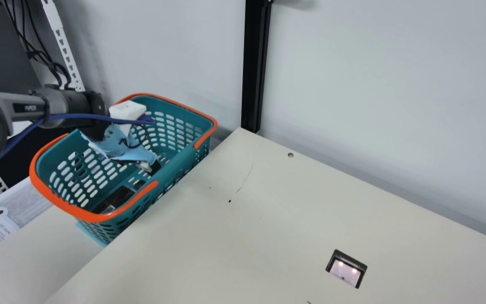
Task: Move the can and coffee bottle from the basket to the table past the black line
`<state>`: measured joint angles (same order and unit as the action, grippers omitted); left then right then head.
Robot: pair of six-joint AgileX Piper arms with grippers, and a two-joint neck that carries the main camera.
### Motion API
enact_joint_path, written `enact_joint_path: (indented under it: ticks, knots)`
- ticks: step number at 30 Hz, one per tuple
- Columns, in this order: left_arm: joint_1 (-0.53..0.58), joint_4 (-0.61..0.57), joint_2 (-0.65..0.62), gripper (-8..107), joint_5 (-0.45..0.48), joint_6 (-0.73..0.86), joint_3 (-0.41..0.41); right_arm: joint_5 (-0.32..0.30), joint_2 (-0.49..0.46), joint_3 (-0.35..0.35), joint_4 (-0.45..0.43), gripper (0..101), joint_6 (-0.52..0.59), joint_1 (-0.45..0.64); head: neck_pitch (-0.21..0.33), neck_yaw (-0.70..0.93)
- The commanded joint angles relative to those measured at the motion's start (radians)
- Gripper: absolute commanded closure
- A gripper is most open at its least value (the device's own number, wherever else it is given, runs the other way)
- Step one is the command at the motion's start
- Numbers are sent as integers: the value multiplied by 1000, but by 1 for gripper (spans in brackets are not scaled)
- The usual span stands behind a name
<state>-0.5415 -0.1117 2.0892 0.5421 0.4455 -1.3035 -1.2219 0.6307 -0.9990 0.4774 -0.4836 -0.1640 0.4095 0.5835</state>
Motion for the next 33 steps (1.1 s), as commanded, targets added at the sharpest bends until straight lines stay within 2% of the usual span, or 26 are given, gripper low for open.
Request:
enact_joint_path:
  ticks: [1,15,27,28,29,30,33]
  knots:
    - [-3,6,25,9,1,13,0,0,0,0,0,0,0,0,26,12]
    - [-29,47,142,9,-39,68,15,0,0,0,0,0,0,0,26,12]
    - [-52,49,182,9,-3,91,-25,0,0,0,0,0,0,0,26,12]
    - [-54,47,182,52,0,92,-29,0,0,0,0,0,0,0,26,12]
    - [-55,43,181,82,1,94,-31,0,0,0,0,0,0,0,26,12]
    - [-56,38,180,89,1,96,-34,0,0,0,0,0,0,0,26,12]
    - [-58,15,172,89,-3,104,-36,0,0,0,0,0,0,0,26,12]
